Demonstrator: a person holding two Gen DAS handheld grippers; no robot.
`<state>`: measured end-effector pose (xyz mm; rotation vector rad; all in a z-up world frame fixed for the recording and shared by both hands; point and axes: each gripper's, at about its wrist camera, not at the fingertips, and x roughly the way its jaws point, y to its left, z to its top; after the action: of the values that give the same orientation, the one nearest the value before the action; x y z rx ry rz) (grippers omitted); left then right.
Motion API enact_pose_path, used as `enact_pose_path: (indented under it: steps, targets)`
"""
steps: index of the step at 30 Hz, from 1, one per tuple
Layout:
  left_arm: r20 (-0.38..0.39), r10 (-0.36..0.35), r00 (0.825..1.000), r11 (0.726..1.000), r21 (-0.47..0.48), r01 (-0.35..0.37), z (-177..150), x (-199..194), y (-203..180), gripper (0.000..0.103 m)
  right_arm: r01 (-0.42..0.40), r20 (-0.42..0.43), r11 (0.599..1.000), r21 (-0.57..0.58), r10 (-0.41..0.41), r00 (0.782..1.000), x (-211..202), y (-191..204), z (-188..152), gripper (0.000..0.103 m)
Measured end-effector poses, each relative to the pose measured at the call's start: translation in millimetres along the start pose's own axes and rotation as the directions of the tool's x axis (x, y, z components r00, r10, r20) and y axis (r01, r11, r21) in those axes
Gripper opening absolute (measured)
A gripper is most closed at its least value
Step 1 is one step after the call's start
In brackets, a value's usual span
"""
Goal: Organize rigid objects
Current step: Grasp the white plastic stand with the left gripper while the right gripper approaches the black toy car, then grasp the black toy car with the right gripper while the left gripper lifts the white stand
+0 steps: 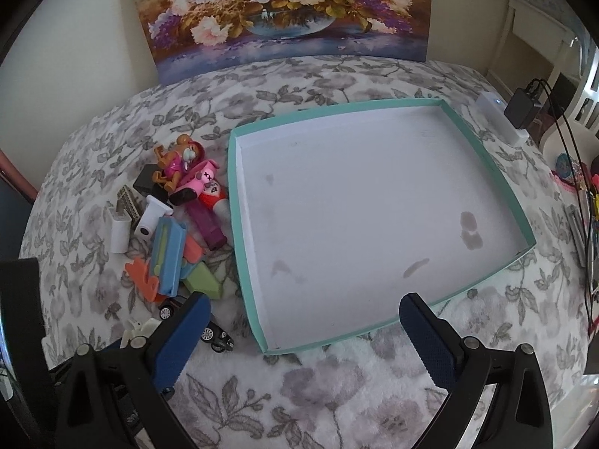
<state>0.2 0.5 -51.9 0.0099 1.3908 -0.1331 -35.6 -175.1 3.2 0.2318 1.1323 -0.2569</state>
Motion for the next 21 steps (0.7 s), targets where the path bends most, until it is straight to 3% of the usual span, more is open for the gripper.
enact_pose_path:
  steps: [9,11,12,15,21]
  targets:
    - [-0.037,0.014,0.999,0.999,0.030,-0.013,0,20,-12,0.044,0.012,-0.012,1.000,-0.008,-0.013,1.000,4,1,0,0.102]
    - [-0.029,0.015,0.999,1.000,0.028,-0.014,1,21,-16,0.034,0.016,-0.013,1.000,-0.011,-0.016,1.000,5,2,-1,0.102]
    - [-0.024,0.008,1.000,1.000,0.025,-0.008,2,20,-17,0.034,0.016,-0.013,1.000,-0.011,-0.016,1.000,5,1,-1,0.102]
    - [0.015,-0.027,1.000,1.000,0.008,0.027,0,9,-16,0.033,0.005,-0.004,1.000,-0.012,-0.005,1.000,3,3,0,0.102]
    - [0.119,-0.022,0.993,0.994,-0.108,0.035,2,-20,10,0.033,-0.036,0.018,0.997,-0.065,0.037,0.999,-1,17,0,0.102]
